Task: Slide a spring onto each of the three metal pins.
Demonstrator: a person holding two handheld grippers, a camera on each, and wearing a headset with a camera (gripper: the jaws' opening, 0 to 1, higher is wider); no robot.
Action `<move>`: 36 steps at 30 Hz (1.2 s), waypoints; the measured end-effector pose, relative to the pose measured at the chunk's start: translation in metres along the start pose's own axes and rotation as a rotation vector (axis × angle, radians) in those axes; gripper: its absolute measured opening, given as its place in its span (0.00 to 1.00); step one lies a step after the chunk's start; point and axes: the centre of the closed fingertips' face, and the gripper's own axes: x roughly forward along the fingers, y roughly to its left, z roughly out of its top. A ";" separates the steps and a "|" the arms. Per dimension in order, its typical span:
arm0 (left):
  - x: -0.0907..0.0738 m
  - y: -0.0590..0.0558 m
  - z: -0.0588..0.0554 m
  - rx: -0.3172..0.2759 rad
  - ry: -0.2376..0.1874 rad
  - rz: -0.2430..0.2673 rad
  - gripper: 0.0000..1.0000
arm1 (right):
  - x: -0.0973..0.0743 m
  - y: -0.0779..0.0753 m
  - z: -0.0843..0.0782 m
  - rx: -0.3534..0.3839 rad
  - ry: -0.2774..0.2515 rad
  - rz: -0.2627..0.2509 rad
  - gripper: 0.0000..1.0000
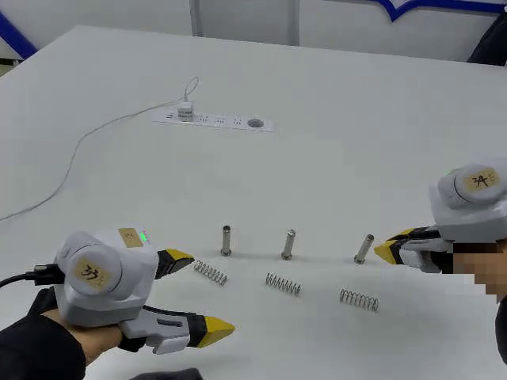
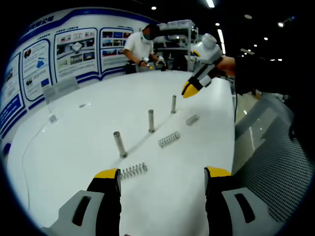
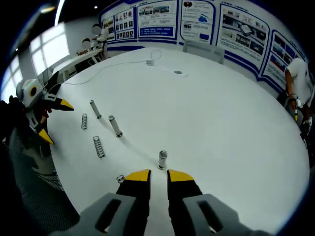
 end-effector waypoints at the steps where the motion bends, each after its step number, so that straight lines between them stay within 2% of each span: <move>1: 0.000 0.000 0.000 0.000 0.002 -0.001 0.71 | 0.000 0.001 -0.002 -0.001 0.002 0.004 0.14; 4: 0.001 -0.001 -0.001 0.003 0.007 -0.003 0.71 | -0.001 0.006 -0.007 -0.008 0.004 0.028 0.15; 11: 0.001 -0.002 -0.003 0.003 0.017 -0.004 0.71 | 0.007 0.033 -0.019 -0.089 0.051 0.146 0.15; 20: 0.000 0.001 -0.003 -0.005 0.014 0.007 0.70 | 0.023 0.062 -0.029 -0.292 0.166 0.263 0.15; 27: -0.001 0.003 -0.002 -0.009 0.009 0.013 0.70 | 0.035 0.069 -0.029 -0.442 0.248 0.280 0.15; 31: -0.002 0.004 -0.002 -0.013 0.004 0.017 0.70 | 0.039 0.071 -0.028 -0.487 0.275 0.292 0.15; 36: -0.002 0.004 -0.001 -0.012 -0.002 0.017 0.70 | 0.045 0.071 -0.035 -0.577 0.350 0.308 0.14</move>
